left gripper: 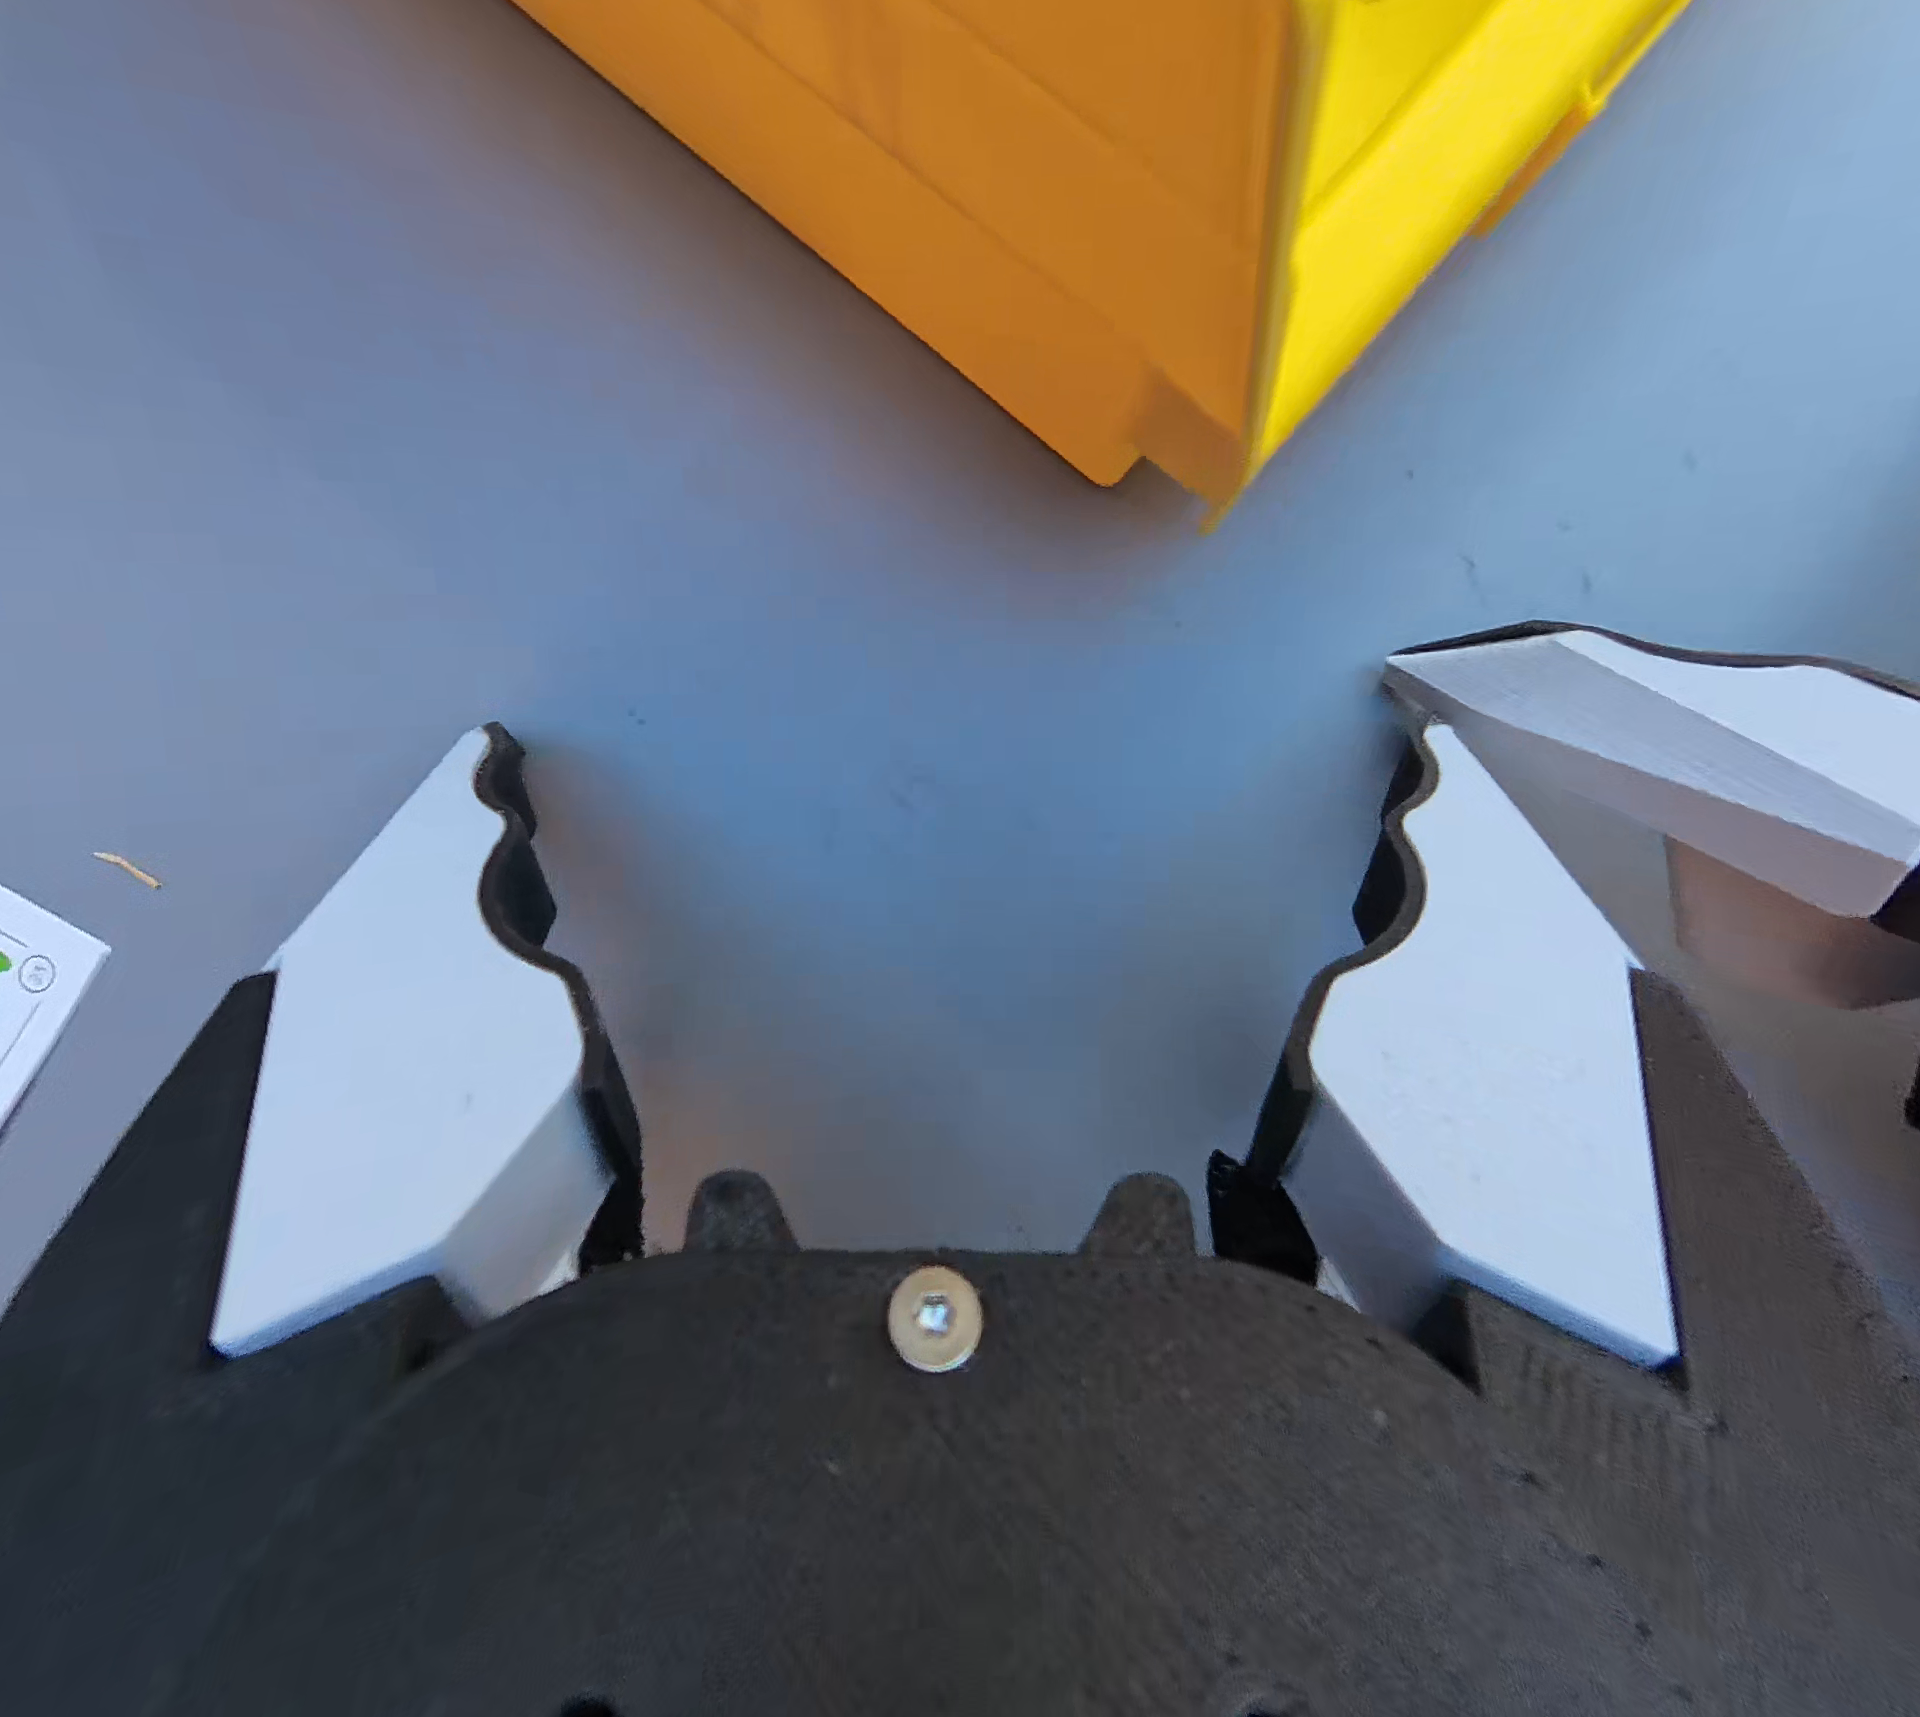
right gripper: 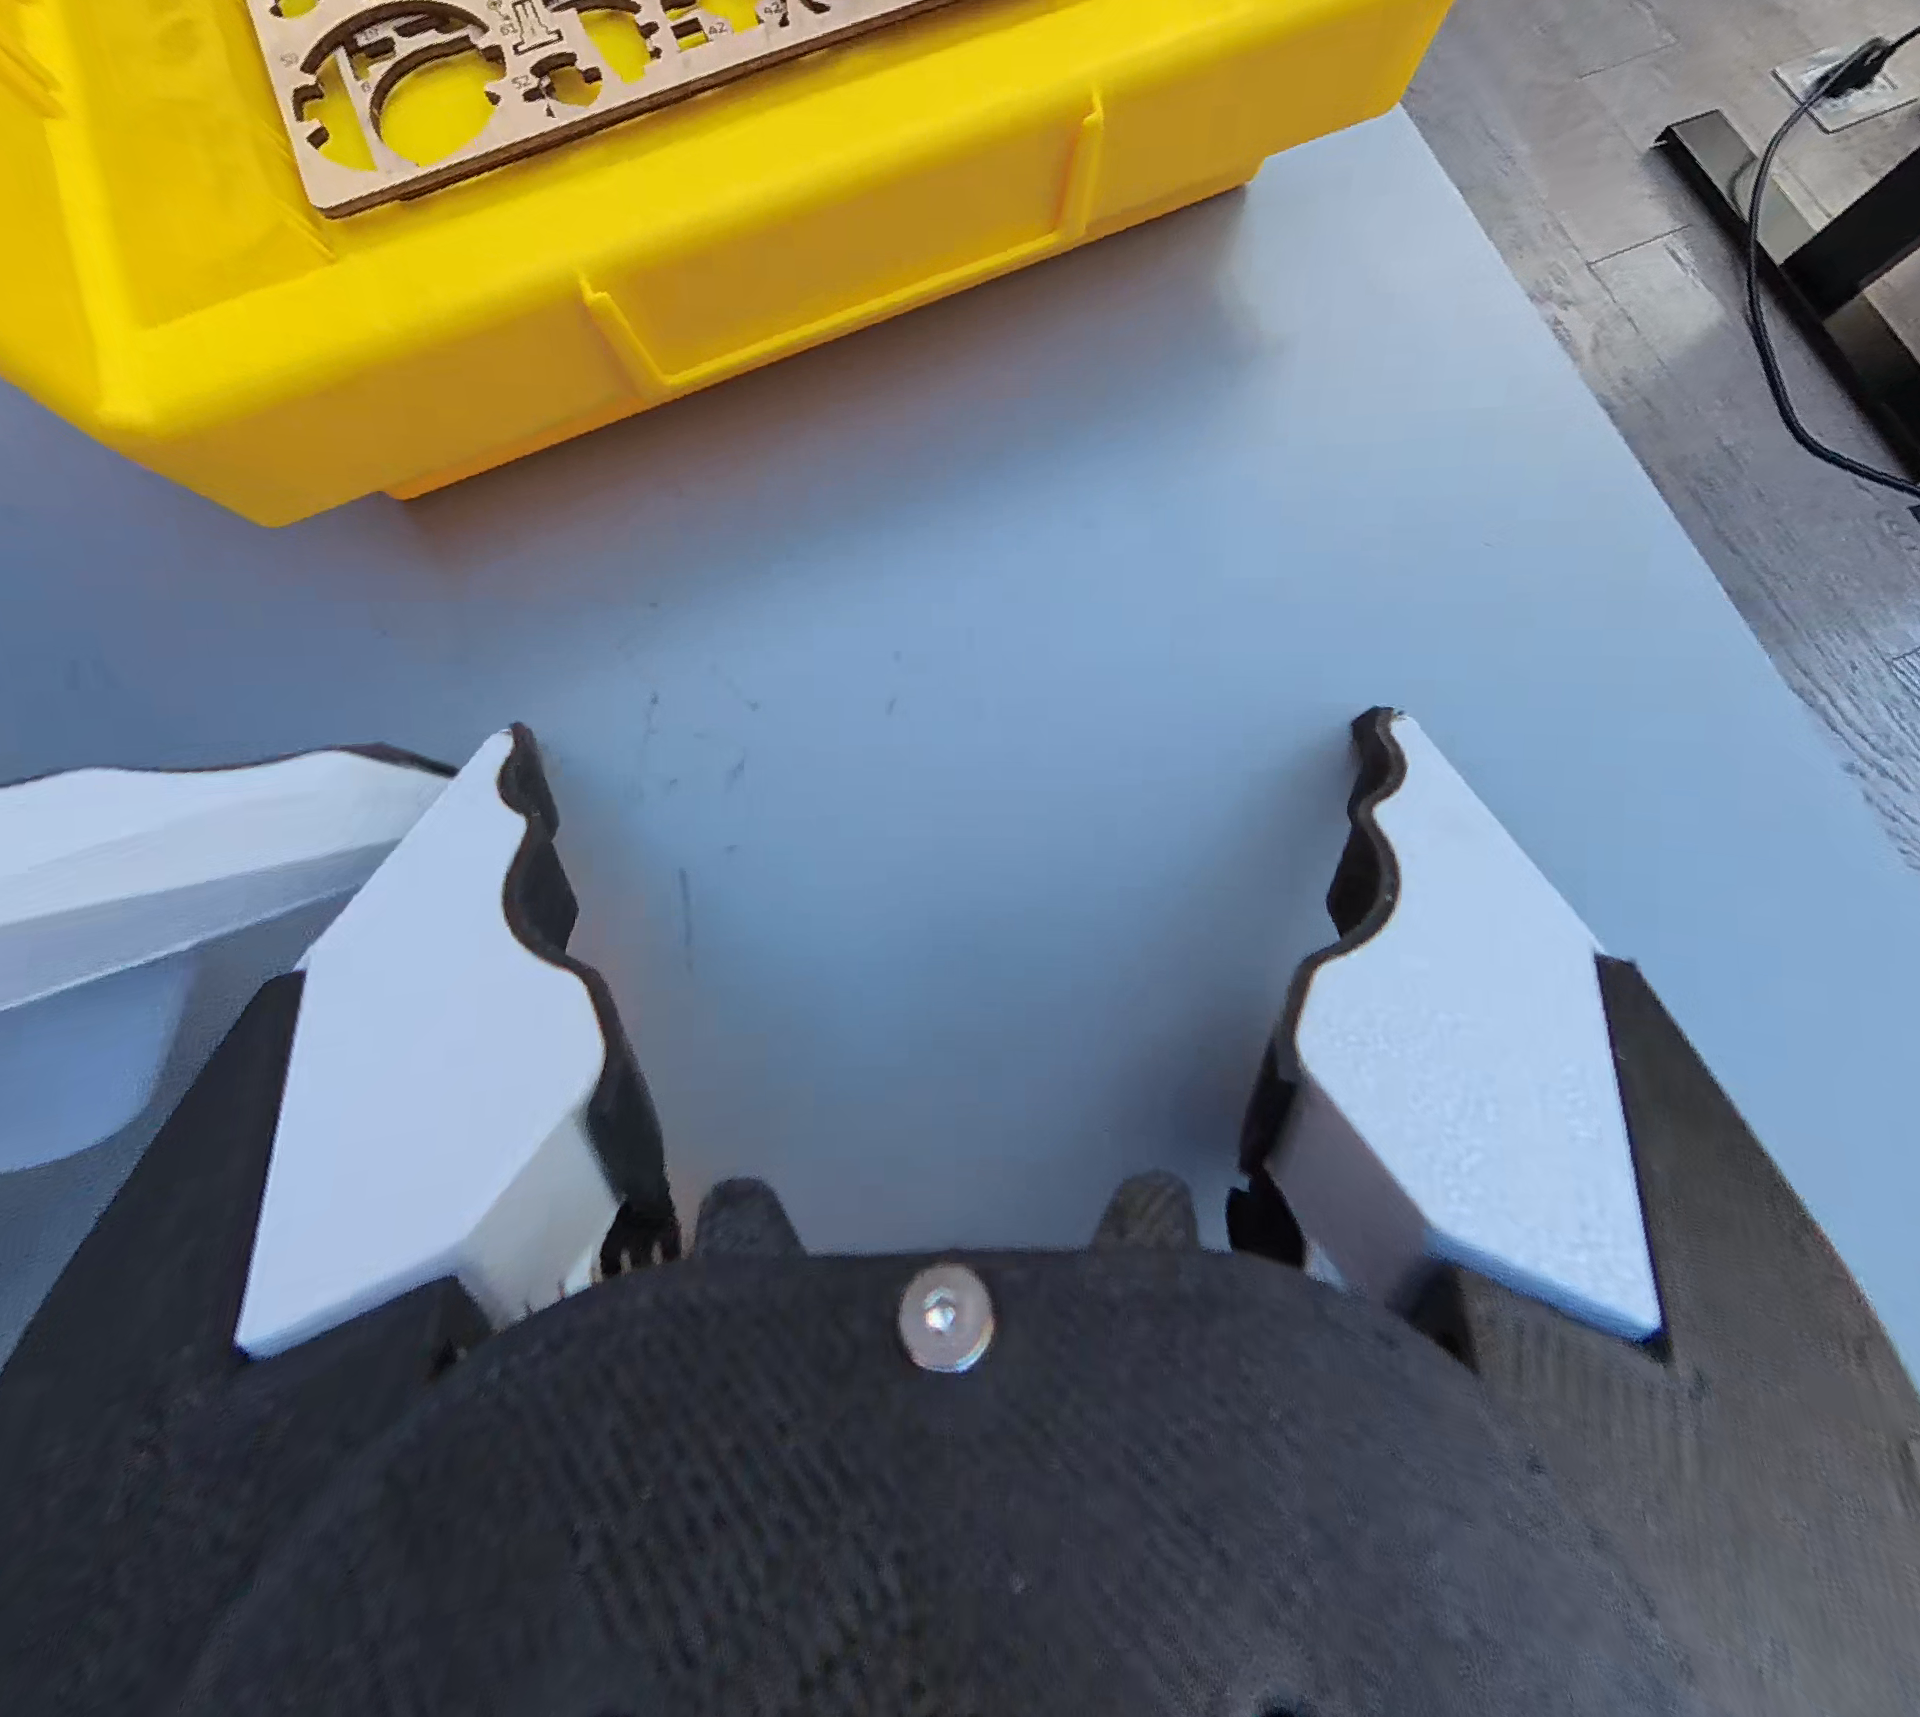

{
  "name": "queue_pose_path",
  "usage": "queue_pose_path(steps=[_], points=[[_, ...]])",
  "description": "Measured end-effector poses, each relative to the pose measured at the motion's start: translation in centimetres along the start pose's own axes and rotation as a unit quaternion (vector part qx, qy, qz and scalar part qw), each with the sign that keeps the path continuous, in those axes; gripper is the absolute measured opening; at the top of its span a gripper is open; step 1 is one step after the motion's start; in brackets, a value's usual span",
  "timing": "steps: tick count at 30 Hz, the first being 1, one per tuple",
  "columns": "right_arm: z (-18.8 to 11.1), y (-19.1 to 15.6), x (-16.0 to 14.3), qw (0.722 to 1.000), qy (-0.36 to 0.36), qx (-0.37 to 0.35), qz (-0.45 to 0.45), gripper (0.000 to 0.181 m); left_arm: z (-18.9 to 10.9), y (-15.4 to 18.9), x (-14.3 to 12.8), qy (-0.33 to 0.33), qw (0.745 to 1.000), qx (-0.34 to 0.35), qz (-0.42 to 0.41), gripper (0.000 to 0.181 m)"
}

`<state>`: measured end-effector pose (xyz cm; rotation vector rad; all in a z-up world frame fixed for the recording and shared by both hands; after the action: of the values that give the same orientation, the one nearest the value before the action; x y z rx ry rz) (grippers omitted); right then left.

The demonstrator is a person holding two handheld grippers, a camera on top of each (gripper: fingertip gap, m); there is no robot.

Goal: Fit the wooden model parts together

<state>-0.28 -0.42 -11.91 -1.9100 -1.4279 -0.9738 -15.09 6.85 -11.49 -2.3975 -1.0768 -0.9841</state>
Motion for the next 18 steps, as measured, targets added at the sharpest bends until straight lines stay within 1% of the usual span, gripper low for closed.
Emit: queue_pose_path(steps=[2,3,7,8,18], points=[[0.0,-0.1,0.0,1.0,0.0,-0.011,0.001,0.148,0.4,-0.5,0.4,0.013,1.0,0.02,-0.019,0.152],[0.1,0.0,0.0,1.0,-0.001,-0.016,0.004,0.151,0.7,-0.7,0.5,0.019,0.999,0.03,-0.03,0.153],[0.2,0.2,0.1,1.0,-0.003,-0.022,0.01,0.151,1.2,-0.5,0.5,0.061,0.995,0.058,-0.053,0.158],[0.2,0.2,0.1,1.0,-0.003,-0.022,0.008,0.151,1.1,-0.5,0.5,0.063,0.995,0.06,-0.054,0.156],[-0.2,0.3,-0.2,0.999,-0.001,-0.03,0.012,0.151,1.1,-0.5,0.4,0.061,0.994,0.064,-0.059,0.157]])
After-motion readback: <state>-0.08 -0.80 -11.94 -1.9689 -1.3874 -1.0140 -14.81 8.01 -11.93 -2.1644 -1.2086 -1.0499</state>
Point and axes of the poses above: each gripper's, where its closed fingertips meet, z out along the fingers, x out of its top, y = z × x across the jaws, the point moved 8 cm from there along -z, back along the fingers, and after that the axes turned 7 degrees about y, right-handed, at the moved point
